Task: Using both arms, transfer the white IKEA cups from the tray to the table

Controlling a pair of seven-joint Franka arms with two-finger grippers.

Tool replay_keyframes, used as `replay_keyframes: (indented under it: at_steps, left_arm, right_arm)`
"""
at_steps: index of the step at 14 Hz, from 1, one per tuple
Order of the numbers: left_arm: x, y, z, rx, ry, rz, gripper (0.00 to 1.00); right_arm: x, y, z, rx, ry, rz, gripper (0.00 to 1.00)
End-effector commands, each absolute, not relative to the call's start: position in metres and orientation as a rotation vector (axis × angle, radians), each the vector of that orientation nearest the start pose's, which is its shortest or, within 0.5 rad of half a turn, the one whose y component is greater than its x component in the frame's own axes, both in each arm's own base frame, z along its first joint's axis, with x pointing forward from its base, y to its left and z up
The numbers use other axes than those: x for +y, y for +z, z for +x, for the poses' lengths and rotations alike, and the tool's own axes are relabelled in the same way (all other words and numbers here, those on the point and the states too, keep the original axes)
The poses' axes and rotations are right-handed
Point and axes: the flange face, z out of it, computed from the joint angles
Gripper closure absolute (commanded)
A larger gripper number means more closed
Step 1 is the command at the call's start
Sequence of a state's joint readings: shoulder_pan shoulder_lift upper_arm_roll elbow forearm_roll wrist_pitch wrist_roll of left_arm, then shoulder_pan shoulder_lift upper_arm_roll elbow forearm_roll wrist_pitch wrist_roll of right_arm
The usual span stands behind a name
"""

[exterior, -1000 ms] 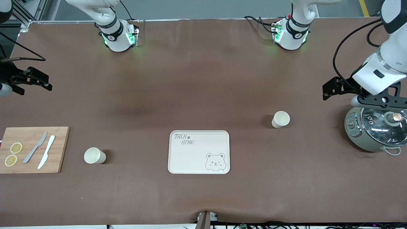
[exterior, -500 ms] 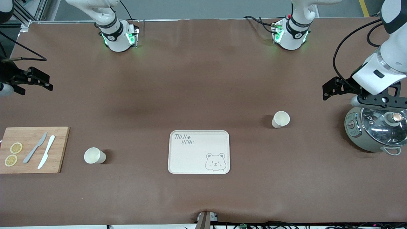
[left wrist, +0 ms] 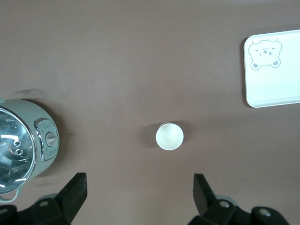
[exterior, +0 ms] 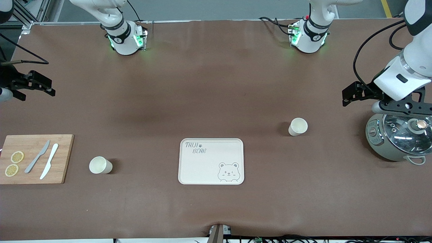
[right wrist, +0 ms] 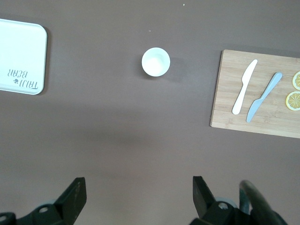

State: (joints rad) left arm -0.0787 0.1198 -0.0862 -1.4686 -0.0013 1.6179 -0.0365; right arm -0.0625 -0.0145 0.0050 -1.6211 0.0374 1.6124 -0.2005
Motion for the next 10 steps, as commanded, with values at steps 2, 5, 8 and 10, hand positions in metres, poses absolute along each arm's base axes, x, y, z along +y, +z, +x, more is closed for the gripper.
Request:
replay_keyframes:
  at_steps: [2,5,8,10]
  left_arm:
    - [-0.098,0.6123,0.588,0.209,-0.065,-3.126,0.0]
    - [-0.098,0.6116,0.588,0.209,-0.063,-3.126,0.0]
    - [-0.098,0.6116,0.588,0.209,-0.063,-3.126,0.0]
    - [-0.098,0.6116,0.588,0.209,-0.063,-3.126,0.0]
  right_arm:
    - [-0.0264,0.6129,0.555,-0.197,0.005,-3.11,0.0]
    - [-0.0181,0.6076,0.5534,-0.224,0.053,-3.108,0.0]
    - [-0.0212,0.6071,0.5521,-0.172,0.058,-3.11,0.0]
    - [-0.0213,0.609,0.5522,-0.147,0.047,-3.112,0.0]
